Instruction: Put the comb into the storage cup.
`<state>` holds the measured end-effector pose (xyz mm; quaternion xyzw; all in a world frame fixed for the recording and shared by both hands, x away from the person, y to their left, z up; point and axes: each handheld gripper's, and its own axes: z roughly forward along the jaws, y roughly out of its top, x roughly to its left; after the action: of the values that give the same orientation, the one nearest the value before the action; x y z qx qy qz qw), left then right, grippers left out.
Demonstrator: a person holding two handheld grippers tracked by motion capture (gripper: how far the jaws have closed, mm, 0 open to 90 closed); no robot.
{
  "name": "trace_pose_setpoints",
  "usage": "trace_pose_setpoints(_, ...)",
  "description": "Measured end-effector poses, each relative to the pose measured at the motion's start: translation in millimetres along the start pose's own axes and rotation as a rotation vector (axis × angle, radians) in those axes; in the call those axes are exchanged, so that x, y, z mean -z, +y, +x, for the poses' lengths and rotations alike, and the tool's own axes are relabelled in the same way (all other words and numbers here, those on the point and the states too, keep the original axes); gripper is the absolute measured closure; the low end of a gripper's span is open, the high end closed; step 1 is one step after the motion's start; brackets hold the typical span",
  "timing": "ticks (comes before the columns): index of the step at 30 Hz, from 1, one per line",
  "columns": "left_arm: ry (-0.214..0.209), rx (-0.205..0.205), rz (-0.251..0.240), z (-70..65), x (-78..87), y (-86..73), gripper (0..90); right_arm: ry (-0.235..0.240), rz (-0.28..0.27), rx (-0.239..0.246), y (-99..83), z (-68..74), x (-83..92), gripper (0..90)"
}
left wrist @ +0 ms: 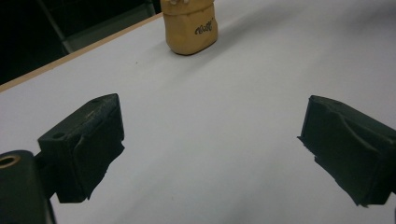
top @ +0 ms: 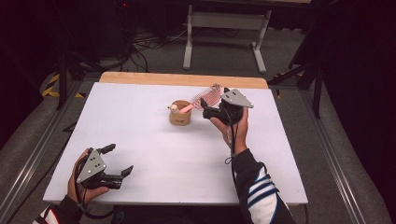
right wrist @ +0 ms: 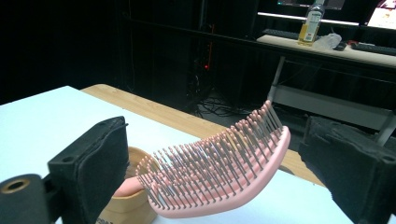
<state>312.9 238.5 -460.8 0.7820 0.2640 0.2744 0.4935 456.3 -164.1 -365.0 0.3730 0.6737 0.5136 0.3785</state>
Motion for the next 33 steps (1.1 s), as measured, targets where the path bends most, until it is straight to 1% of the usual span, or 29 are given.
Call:
trace_pose_setpoints(2, -0.001, -0.002, 0.002, 0.0, -0.2, -0.1, 7.1, -0.005, 0.002, 0.016, 0.5, -0.6, 2.3, 8.4)
trace_pose_setpoints(6, 0.001, -0.004, 0.005, 0.2, -0.5, -0.2, 7.1, -0.004, 0.0, 0.018, 1.2, -0.8, 4.9, 8.4)
trace_pose_setpoints(9, 0.001, -0.002, 0.005, 0.2, -0.4, -0.2, 6.9, 0.002, 0.0, 0.042, 2.1, 1.0, 7.9, 8.5)
trace_pose_setpoints(12, 0.002, -0.004, 0.006, 0.2, -0.5, -0.3, 6.9, 0.004, -0.005, 0.055, 2.6, 1.9, 10.1, 8.4)
trace_pose_setpoints(23, 0.003, -0.006, 0.008, 0.1, -0.4, -0.3, 6.9, 0.007, -0.016, 0.076, -0.7, 3.5, 19.5, 8.5)
trace_pose_setpoints(25, 0.002, -0.005, 0.008, 0.0, -0.5, -0.4, 7.0, 0.0, -0.019, 0.08, -1.7, 4.1, 21.4, 8.7)
trace_pose_setpoints(33, 0.005, 0.0, 0.006, 0.1, -0.6, -0.6, 6.7, 0.008, -0.026, 0.083, -6.8, 5.3, 28.1, 8.7)
